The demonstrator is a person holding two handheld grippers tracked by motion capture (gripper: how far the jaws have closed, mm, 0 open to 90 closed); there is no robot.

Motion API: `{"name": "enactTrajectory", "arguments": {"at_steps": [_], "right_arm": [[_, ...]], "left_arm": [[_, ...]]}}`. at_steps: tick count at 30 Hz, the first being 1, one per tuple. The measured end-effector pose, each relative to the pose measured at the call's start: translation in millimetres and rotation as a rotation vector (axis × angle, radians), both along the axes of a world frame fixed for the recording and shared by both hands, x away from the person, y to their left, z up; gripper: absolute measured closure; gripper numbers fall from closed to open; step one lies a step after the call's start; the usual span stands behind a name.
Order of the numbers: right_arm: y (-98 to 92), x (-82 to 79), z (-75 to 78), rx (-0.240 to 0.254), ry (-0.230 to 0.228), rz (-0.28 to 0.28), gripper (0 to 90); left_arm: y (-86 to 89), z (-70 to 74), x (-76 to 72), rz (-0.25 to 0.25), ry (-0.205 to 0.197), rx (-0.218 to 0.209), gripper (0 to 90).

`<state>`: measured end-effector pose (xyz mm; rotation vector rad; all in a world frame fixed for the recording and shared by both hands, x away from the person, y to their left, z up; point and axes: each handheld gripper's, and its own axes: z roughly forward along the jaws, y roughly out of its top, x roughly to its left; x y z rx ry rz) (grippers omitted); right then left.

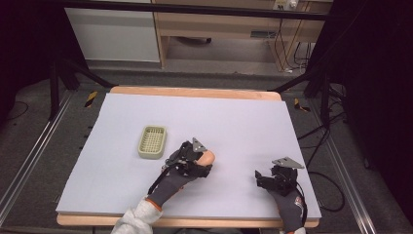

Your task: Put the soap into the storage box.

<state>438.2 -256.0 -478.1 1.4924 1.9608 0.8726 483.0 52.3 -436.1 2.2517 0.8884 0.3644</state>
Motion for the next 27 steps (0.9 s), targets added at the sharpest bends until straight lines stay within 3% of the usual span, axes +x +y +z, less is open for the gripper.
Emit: {"name": "enactTrajectory", "arguments": {"at_steps": [12, 27], "right_arm": [[-0.3, 0.0, 0.1, 0.007, -0.001, -0.003, 9.7], [-0.7, 0.1, 0.2, 0.002, -0.002, 0.000, 9.7]], "left_arm": [[19.6, 9.4, -7.2, 0.001, -0.007, -0.009, 31.4], [49.7, 9.1, -10.4, 0.038, -0.008, -0.035, 31.5]]}}
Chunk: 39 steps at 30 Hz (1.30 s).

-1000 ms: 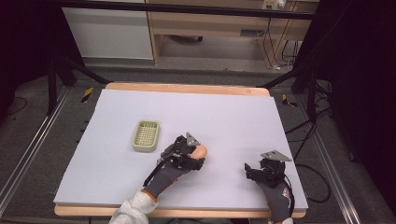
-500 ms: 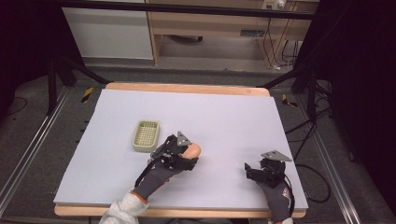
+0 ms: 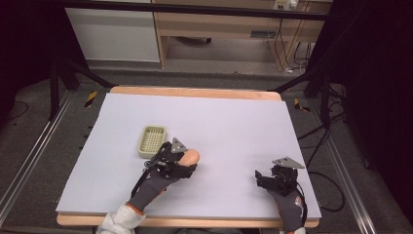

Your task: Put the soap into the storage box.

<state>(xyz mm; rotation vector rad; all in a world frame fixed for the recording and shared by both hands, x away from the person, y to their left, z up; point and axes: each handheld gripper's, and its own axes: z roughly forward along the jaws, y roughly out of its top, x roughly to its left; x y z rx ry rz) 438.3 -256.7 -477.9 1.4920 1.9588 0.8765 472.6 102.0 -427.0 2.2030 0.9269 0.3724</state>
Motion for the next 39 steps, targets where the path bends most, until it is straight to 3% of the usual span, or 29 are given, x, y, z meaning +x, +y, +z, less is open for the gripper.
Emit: {"name": "enactTrajectory", "arguments": {"at_steps": [18, 39], "right_arm": [[0.0, -0.7, 1.7, -0.002, -0.009, 0.007, 9.7], [1.1, -0.1, 1.5, -0.006, -0.006, 0.008, 9.7]], "left_arm": [[27.7, 11.4, 3.1, 0.063, -0.018, -0.048, 31.6], [53.5, 19.9, 18.4, 0.147, -0.030, -0.070, 31.6]]}}
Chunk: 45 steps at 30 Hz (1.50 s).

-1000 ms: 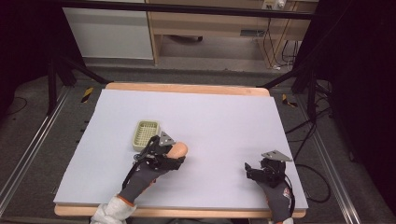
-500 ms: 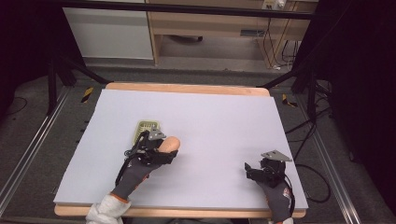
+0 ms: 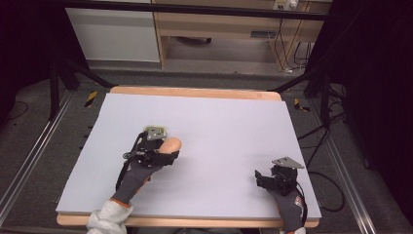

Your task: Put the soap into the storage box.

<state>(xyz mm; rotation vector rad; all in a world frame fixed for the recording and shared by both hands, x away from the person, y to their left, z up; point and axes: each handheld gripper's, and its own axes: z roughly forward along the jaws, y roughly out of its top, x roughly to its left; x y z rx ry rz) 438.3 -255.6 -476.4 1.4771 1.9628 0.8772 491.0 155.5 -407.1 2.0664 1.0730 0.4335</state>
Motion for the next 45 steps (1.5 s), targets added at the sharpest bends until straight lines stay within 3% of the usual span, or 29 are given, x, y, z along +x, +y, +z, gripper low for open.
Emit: {"name": "enactTrajectory", "arguments": {"at_steps": [17, 45], "right_arm": [[0.4, 1.0, -0.3, 0.005, 0.002, 0.002, 9.7], [0.3, 3.1, -1.6, 0.012, 0.008, -0.003, 9.7]], "left_arm": [[25.9, 3.8, 15.4, 0.094, -0.018, 0.000, 31.6], [41.2, -10.4, 44.2, 0.177, -0.001, 0.009, 31.7]]}}
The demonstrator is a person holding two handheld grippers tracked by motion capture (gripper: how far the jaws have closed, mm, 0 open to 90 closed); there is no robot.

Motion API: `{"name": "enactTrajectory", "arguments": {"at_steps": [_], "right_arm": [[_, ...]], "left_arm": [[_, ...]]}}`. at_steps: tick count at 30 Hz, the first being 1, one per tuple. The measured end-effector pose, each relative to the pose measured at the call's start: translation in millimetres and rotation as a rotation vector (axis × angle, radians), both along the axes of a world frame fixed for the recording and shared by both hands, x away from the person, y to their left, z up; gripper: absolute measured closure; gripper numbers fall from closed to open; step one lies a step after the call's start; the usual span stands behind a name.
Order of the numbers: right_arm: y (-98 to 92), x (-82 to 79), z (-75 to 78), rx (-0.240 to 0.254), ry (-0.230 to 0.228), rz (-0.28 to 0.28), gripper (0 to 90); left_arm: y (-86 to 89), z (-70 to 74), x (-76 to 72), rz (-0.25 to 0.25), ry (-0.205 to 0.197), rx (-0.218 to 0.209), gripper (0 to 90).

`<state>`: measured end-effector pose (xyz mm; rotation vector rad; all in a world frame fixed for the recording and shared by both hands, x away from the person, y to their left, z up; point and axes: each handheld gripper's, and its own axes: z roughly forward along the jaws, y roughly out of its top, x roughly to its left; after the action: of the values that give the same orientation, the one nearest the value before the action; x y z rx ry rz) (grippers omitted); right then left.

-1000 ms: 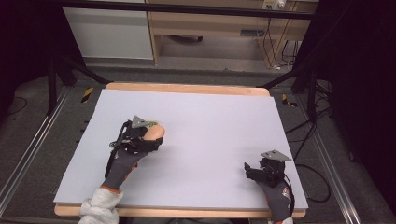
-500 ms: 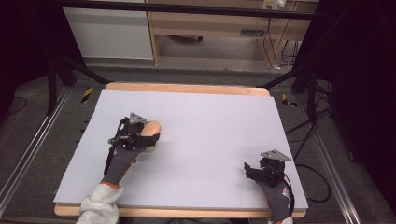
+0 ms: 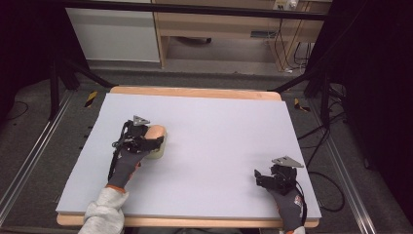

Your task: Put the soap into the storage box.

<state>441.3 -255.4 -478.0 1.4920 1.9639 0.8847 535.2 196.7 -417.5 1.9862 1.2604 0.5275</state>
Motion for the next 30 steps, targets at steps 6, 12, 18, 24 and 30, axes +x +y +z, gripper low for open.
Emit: {"name": "enactTrajectory", "arguments": {"at_steps": [6, 12, 18, 24, 30], "right_arm": [[1.2, 1.3, -1.1, 0.000, 0.004, -0.001, 9.7], [1.7, 1.6, -1.4, -0.001, 0.003, 0.002, 9.7], [2.1, 1.7, -1.4, 0.000, 0.005, 0.001, 9.7], [2.5, 1.4, -1.3, 0.004, 0.006, -0.002, 9.7], [2.7, 1.4, -1.3, 0.001, 0.006, -0.001, 9.7]], "left_arm": [[5.0, -4.2, 5.1, 0.017, 0.007, 0.002, 31.7], [9.1, -9.5, 9.5, 0.029, 0.010, -0.004, 31.7], [10.6, -14.3, 12.3, 0.038, 0.015, -0.001, 31.7], [12.0, -19.1, 14.4, 0.041, 0.031, 0.011, 31.7], [10.1, -22.3, 15.6, 0.032, 0.038, 0.021, 31.7]]}}
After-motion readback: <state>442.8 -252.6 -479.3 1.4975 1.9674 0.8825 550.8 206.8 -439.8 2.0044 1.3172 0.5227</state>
